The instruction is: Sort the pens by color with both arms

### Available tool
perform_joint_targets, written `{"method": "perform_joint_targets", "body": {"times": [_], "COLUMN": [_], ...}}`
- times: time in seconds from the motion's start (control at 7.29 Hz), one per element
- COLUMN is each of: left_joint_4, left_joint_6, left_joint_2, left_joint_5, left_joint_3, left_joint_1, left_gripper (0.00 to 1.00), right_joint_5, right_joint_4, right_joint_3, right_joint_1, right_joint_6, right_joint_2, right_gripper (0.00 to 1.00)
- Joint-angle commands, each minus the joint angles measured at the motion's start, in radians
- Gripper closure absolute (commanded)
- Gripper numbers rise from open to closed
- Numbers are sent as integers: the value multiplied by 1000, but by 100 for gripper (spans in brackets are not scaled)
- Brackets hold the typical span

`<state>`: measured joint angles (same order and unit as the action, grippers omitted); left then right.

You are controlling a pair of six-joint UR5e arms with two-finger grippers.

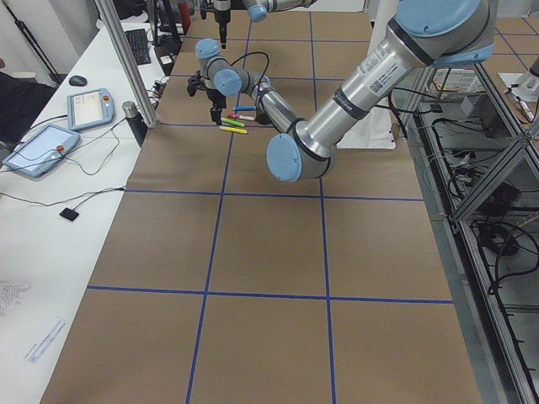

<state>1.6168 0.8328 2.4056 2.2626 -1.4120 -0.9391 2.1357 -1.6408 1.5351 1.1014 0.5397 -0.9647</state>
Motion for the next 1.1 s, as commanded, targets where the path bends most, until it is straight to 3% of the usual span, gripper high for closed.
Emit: {"method": "perform_joint_targets", "body": {"times": [0.0, 0.41, 0.69, 0.96], "left_joint_4": [5, 5, 11, 14], "left_joint_6": [-155, -568, -719, -881], "left_joint_2": [-121, -297, -455, -558], "left_joint_5": [173, 195, 212, 288], "left_joint_3": [-53, -70, -146, -145], "left_joint_1": [-227, -404, -516, -660], "left_gripper": [0, 0, 0, 0], "right_joint_5": [95, 113, 128, 205], "right_joint_4": [24, 38, 164, 235], "right_joint_3": [-39, -55, -55, -52], "right_joint_1": [92, 147, 199, 302], "right_joint_6": [-105, -208, -218, -306], "right_joint_2": [-3, -34, -126, -239], "right_gripper": [1, 1, 1, 1]}}
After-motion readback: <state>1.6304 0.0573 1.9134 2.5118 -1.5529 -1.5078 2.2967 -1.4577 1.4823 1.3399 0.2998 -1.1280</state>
